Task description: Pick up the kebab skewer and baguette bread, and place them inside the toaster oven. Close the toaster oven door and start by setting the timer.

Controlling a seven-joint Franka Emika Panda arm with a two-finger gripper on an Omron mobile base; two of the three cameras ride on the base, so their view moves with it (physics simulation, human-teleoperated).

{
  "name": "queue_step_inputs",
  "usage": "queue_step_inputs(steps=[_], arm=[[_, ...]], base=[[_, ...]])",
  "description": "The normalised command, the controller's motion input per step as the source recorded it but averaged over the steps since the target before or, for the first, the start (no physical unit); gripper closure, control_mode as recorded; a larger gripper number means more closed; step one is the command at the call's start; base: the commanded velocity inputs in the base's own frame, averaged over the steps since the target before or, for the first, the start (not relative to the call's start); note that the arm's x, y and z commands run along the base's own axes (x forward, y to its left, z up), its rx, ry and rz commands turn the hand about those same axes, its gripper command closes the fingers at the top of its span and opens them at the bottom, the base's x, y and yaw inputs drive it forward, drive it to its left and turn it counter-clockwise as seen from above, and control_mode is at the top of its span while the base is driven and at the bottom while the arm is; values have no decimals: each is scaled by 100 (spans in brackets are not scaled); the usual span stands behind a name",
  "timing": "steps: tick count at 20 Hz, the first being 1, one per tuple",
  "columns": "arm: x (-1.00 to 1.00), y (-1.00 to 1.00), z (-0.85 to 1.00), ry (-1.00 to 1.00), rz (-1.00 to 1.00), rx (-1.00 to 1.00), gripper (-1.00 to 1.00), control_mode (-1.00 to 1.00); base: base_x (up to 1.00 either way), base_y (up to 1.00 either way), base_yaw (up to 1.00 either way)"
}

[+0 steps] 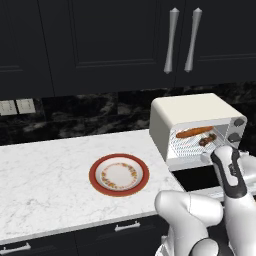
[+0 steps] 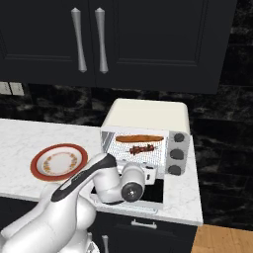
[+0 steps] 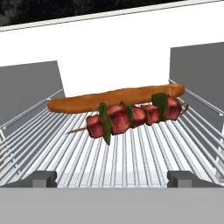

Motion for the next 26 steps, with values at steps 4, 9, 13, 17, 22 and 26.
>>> queue_step_inputs(steps=[4,9,13,17,22,26], arm=[[31,0,0,0,0,0,-100,-100],[37,0,0,0,0,0,-100,-100],[40,0,0,0,0,0,-100,-100],[34,0,0,0,0,0,-100,-100],[31,0,0,0,0,0,-100,-100],[30,0,0,0,0,0,-100,-100]], base=[[0,0,0],[0,0,0],[0,0,0],[0,0,0],[0,0,0],[0,0,0]])
